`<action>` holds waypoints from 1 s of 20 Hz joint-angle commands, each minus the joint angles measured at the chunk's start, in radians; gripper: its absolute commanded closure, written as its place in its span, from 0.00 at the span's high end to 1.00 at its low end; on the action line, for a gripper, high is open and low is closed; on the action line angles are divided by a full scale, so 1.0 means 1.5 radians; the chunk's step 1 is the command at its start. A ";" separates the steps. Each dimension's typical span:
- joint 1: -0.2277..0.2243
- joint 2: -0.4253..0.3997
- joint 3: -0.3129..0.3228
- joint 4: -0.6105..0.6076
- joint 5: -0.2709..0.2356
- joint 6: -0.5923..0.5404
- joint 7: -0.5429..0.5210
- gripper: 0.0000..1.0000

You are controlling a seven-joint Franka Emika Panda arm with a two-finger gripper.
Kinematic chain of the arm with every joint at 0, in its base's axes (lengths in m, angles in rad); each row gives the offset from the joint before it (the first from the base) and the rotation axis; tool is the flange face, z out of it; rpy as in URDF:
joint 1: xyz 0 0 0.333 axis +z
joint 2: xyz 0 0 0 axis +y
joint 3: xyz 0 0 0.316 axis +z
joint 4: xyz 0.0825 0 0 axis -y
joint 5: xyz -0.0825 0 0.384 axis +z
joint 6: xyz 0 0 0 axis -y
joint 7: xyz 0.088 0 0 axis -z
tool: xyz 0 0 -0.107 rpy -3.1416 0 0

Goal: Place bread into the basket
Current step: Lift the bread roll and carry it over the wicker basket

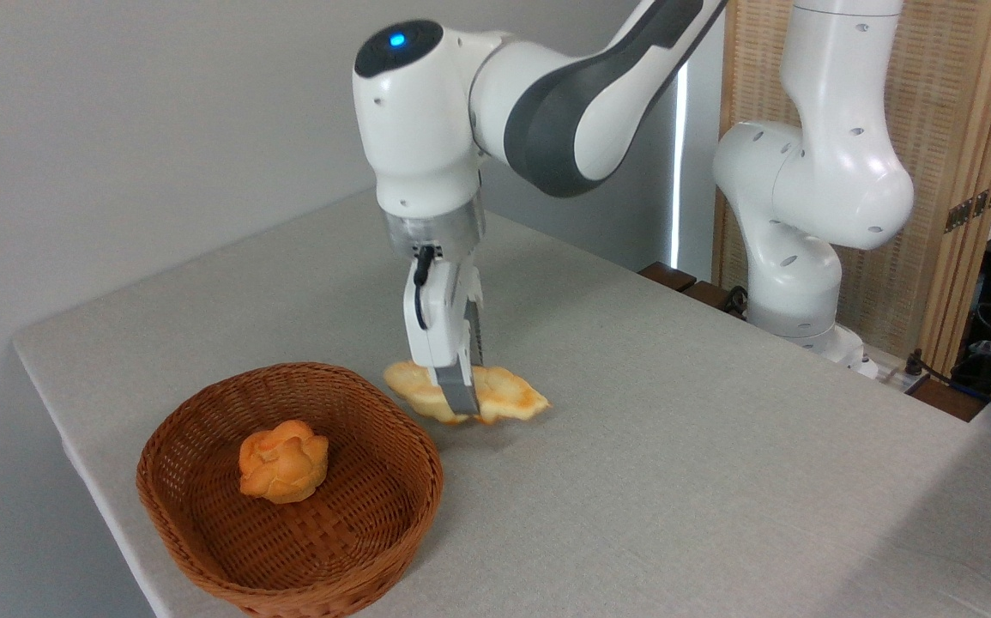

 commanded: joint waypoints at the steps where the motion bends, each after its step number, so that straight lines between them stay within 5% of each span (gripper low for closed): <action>1: -0.006 -0.010 0.012 0.038 -0.037 -0.030 -0.005 0.53; 11: -0.004 0.001 0.035 0.077 -0.159 -0.006 -0.020 0.54; 15: -0.007 0.015 0.033 0.078 -0.192 0.092 -0.088 0.54; 20: -0.008 0.036 0.032 0.078 -0.261 0.211 -0.091 0.54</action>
